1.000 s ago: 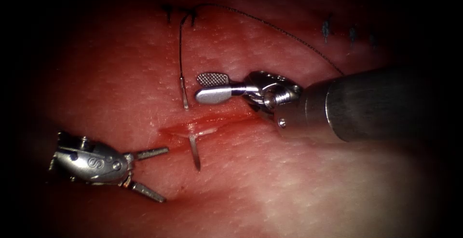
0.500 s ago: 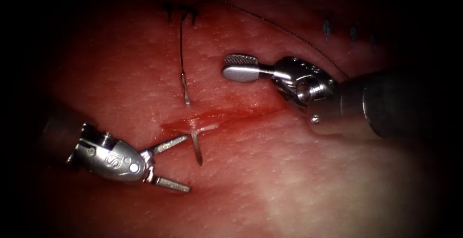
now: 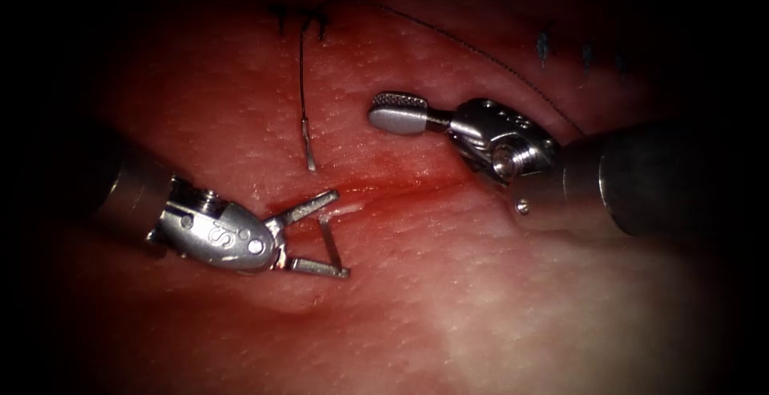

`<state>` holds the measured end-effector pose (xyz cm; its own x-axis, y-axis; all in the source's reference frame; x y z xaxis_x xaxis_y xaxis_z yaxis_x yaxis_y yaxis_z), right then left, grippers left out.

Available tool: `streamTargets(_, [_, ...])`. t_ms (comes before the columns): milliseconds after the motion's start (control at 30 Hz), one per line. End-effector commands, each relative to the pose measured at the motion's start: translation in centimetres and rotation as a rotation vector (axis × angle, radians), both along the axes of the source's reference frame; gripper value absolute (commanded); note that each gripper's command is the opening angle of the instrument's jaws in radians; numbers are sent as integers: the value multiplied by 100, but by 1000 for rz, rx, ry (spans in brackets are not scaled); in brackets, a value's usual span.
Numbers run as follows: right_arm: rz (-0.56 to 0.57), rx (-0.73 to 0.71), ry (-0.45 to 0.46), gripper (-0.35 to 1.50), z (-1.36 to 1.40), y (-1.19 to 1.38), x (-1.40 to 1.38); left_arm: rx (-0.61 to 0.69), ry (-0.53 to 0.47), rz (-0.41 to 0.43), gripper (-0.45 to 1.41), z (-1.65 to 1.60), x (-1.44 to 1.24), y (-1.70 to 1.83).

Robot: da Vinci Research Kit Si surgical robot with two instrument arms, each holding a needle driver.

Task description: Wound Closure

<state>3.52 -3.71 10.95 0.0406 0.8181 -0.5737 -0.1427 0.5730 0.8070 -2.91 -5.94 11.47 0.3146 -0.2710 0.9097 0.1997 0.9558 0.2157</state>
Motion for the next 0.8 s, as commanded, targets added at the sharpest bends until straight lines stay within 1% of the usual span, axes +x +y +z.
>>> streamTargets(33, [-4,-13,-1,-18,6,-3,7,-11,4,4,40,6,-6,-12])
streamTargets(67, [-4,-13,-1,-18,6,-3,7,-19,1,2,35,7,-6,-12])
streamTargets(100, [-4,-13,-1,-20,6,-3,7,-27,-5,0,23,7,-5,-13])
streamTargets(200, [-4,-13,-1,-20,6,-3,7,-31,-18,-5,-19,6,-1,-14])
streamTargets(233, [-4,-13,-1,-20,6,-3,7,-31,-19,-4,-40,6,1,-14])
streamTargets(267, [-4,-13,-1,-20,6,-3,7,-31,-19,-3,-45,5,3,-15])
streamTargets(433, [-4,-13,-1,-20,6,-3,6,-24,-26,2,-45,-5,5,-17])
streamTargets(567, [-8,-13,2,-25,6,-3,6,32,-43,-9,-45,-11,4,-16])
streamTargets(600, [-8,-13,2,-26,6,-3,5,79,-57,-19,-45,-13,4,-16])
streamTargets(633, [-8,-13,2,-30,6,-3,5,178,-85,-39,-45,-18,4,-16])
streamTargets(700, [-11,-13,4,-32,6,-3,5,279,-113,-56,-45,-24,2,-16])
streamTargets(733, [-11,-13,4,-35,6,-3,5,405,-148,-92,-45,-32,1,-17])
streamTargets(800, [-16,-13,8,-35,5,-4,5,523,-195,-103,-45,-46,-1,-17])
